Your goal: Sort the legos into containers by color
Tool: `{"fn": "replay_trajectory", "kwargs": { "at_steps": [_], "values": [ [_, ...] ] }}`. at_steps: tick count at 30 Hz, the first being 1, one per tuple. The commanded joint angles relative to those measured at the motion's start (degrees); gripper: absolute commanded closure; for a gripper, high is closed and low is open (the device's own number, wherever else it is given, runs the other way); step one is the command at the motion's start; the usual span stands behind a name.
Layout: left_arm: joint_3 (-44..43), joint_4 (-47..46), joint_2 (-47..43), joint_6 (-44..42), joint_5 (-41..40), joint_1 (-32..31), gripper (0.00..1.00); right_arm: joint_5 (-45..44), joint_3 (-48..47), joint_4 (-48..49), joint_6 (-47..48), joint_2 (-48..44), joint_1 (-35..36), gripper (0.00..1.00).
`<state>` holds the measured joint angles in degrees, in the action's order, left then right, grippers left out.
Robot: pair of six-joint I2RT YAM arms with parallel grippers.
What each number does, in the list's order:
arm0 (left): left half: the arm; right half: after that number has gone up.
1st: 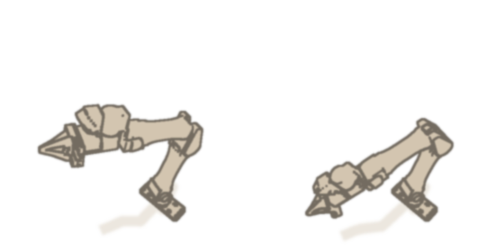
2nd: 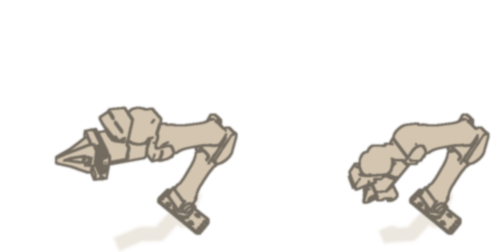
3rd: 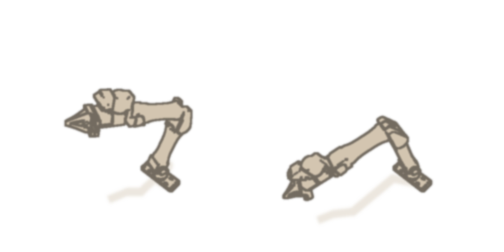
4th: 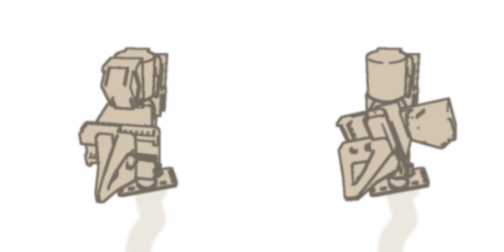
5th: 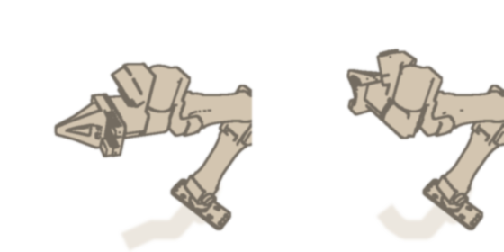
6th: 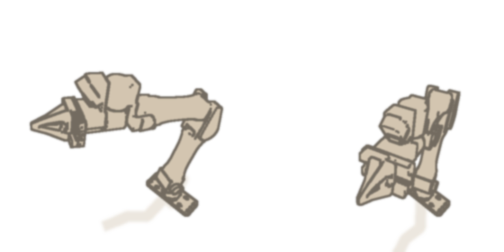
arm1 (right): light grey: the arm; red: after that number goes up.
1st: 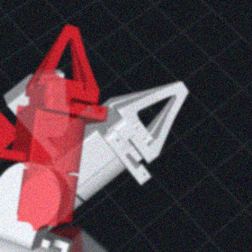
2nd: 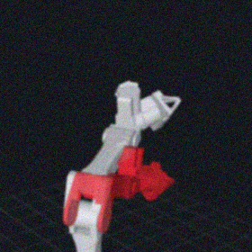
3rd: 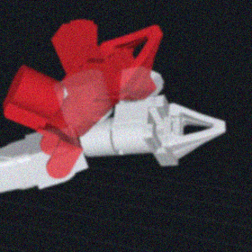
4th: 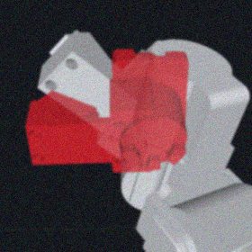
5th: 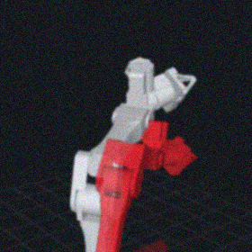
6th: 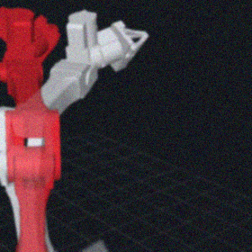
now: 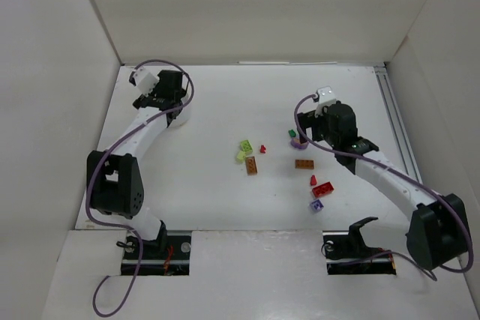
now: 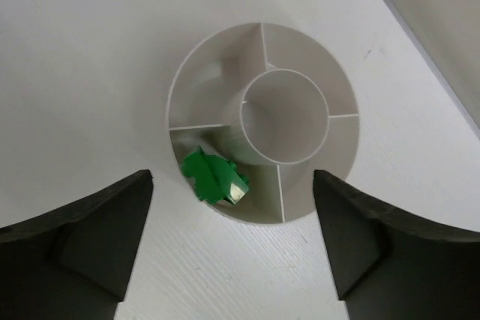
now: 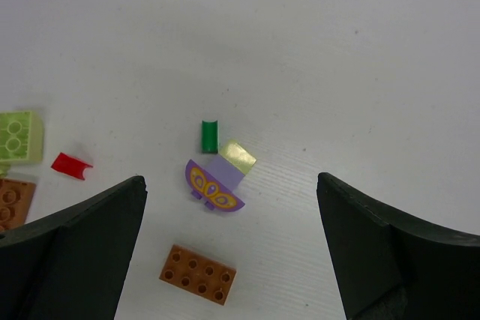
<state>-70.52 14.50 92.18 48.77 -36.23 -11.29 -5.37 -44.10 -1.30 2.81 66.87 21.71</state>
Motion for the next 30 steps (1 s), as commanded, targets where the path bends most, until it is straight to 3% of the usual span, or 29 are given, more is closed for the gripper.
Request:
{"fn": "replay_trajectory", "kwargs": {
  "at_steps": [1,5,13,17,24,28,30],
  "values": [
    [0.47,-3.86,-5.95,-4.29,0.72,-1.89,0.11,-0.17,-1.6,-0.28,-2.19,4.66,-0.36,0.0],
    [4.06,-7.19,-10.17,-9.46,4.05,-4.44,0.01,3.51,-6.78,-1.51,3.24,13.79,-0.36,0.03],
    [13.74,-16.69,-20.89,-16.6,16.27,-4.97,0.0,6.07,-25.56,-13.34,17.65,35.92,0.79,0.1],
    [14.97,-16.7,-22.13,-17.83,17.68,-4.97,0.0,3.09,-32.97,-19.69,17.06,42.71,0.79,0.11],
    [14.97,-16.08,-22.75,-18.36,18.3,-3.92,0.0,6.24,-33.07,-23.83,16.26,44.57,-0.97,0.27],
    [15.5,-17.31,-22.14,-18.36,19.79,-3.3,0.0,7.83,-32.37,-24.63,15.65,45.1,-0.97,0.28],
    [15.5,-17.31,-22.13,-18.36,19.79,-2.69,0.0,8.44,-30.88,-25.24,14.95,44.58,-0.97,0.36]
  ]
}}
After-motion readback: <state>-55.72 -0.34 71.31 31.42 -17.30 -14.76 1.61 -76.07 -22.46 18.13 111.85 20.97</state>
